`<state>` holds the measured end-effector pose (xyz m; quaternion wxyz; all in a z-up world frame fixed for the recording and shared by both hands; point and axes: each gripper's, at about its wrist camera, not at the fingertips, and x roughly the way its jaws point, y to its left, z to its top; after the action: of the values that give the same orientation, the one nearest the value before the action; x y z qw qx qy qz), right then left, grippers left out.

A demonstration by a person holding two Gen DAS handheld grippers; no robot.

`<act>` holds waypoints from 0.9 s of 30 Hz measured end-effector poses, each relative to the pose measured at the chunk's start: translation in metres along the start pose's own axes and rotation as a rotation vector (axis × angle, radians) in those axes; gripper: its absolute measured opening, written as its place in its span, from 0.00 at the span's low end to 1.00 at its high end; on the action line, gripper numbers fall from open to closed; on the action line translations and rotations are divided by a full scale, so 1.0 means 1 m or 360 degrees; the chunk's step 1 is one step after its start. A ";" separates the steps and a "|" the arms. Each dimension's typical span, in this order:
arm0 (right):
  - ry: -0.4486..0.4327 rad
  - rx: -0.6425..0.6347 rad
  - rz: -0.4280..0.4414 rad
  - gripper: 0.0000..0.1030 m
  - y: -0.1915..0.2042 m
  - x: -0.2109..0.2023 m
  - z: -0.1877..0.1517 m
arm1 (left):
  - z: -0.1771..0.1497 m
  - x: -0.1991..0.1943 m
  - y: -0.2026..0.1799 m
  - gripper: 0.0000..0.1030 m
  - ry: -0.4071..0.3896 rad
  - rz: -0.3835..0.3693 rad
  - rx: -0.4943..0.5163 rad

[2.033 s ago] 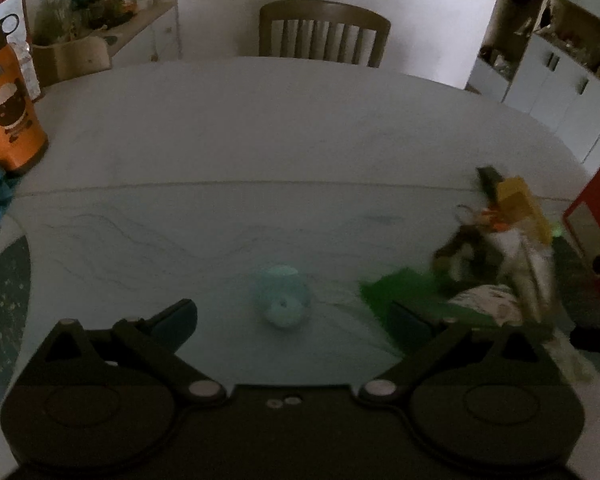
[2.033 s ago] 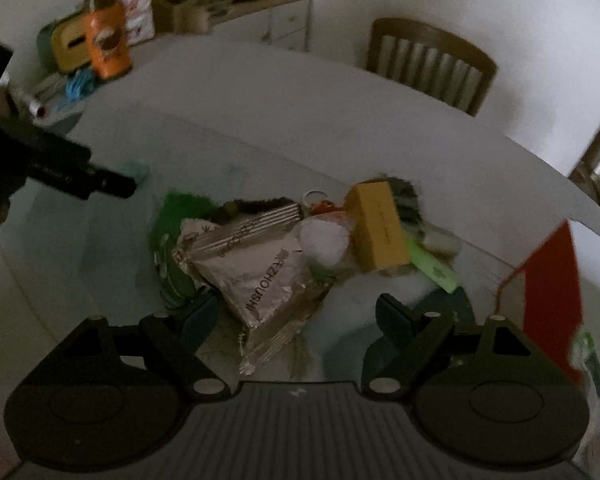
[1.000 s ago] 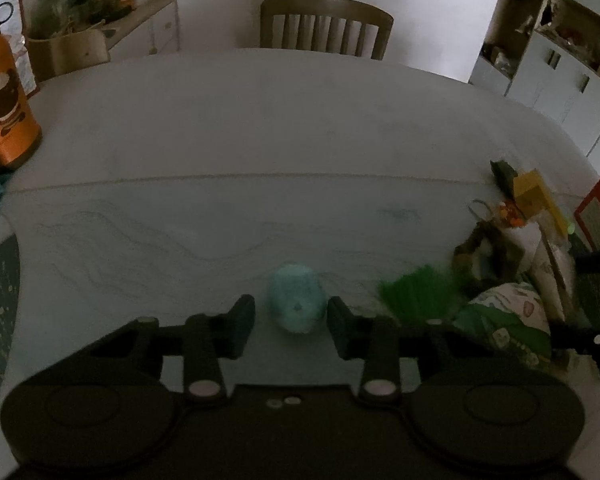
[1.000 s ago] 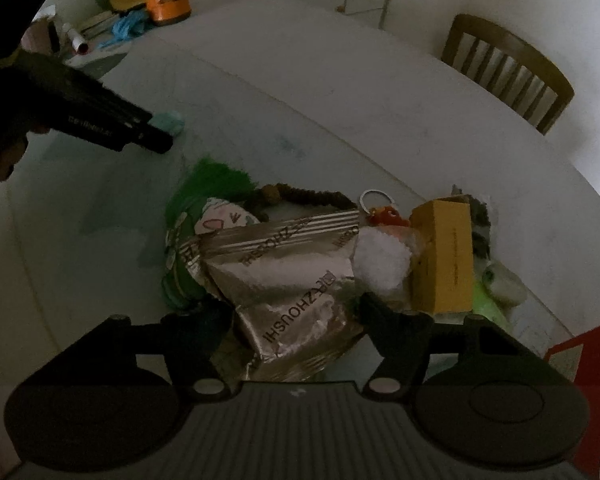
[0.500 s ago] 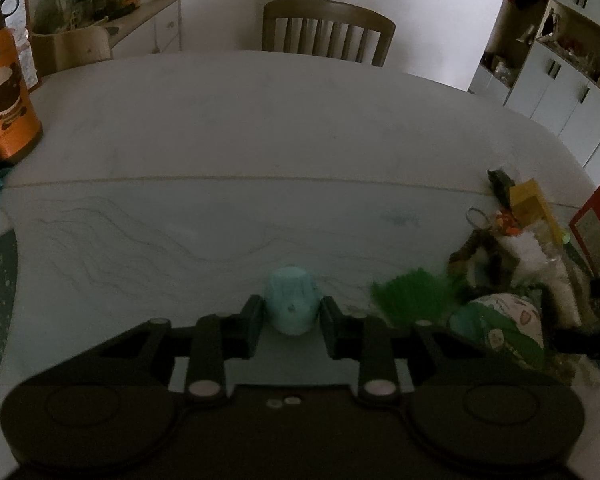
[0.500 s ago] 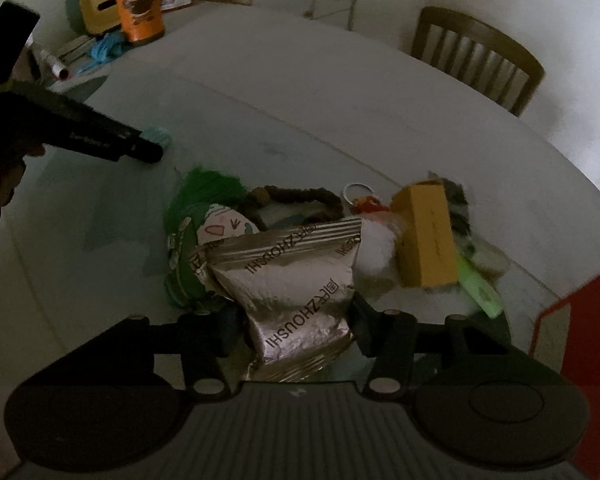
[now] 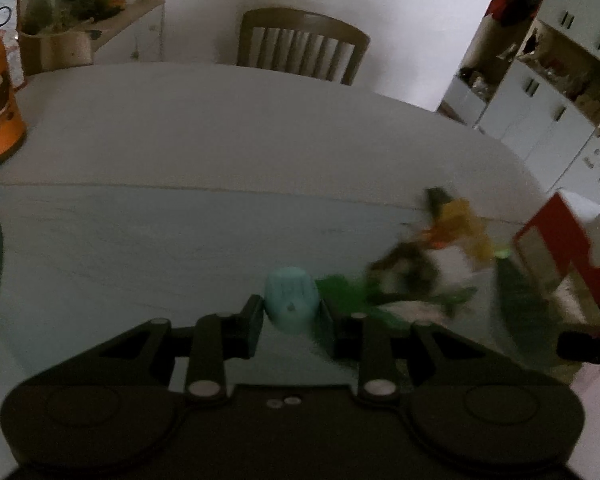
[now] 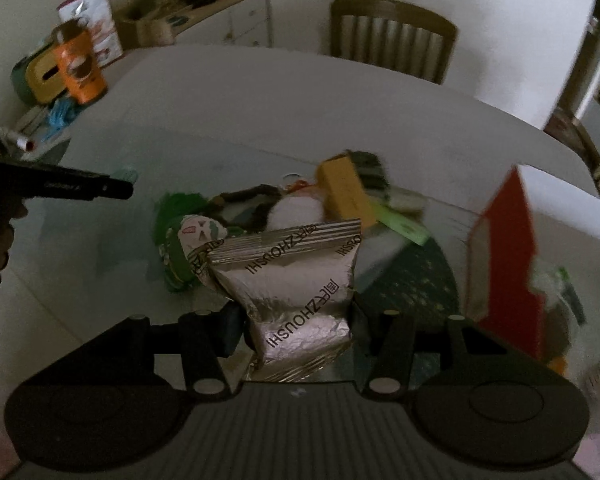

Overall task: Organize objects
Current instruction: 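Carry the teal ball and silver pouch with both grippers over the shoebox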

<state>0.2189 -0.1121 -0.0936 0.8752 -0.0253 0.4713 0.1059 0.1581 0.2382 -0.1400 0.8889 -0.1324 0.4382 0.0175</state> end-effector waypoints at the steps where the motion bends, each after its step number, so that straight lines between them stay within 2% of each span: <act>1: -0.0002 0.0032 -0.0010 0.51 -0.003 -0.005 -0.001 | 0.000 -0.003 -0.006 0.28 -0.0003 -0.0018 -0.0002; 11: -0.0099 0.0325 -0.0051 0.51 -0.048 -0.058 -0.012 | 0.008 -0.033 -0.077 0.28 -0.0050 -0.0171 0.0106; 19: -0.0169 0.0465 -0.0022 0.51 -0.095 -0.097 -0.024 | 0.011 -0.045 -0.133 0.28 -0.0067 -0.0249 0.0135; 27: -0.0267 0.0519 -0.0076 0.51 -0.153 -0.127 -0.033 | 0.009 -0.045 -0.194 0.28 -0.0069 -0.0282 0.0245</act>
<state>0.1564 -0.2867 -0.0145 0.9062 0.1146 0.4070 0.0091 0.1656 0.0573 -0.0572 0.9037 -0.1017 0.4056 -0.0920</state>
